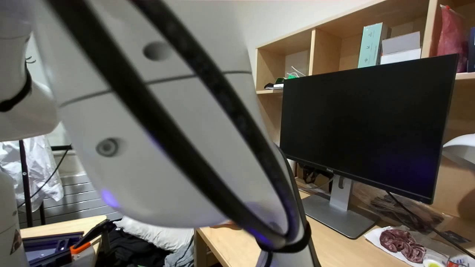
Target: Remove the black object from the top drawer.
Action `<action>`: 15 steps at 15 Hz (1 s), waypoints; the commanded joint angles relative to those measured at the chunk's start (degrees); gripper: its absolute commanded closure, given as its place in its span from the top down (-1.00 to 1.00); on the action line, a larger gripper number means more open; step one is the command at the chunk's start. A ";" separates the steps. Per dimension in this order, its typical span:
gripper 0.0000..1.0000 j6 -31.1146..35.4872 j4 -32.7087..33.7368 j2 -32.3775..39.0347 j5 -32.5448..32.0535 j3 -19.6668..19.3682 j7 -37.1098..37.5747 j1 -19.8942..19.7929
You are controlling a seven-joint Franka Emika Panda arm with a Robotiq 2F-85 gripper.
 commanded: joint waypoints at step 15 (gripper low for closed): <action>-0.84 1.28 4.63 4.73 -5.27 1.07 1.37 -1.73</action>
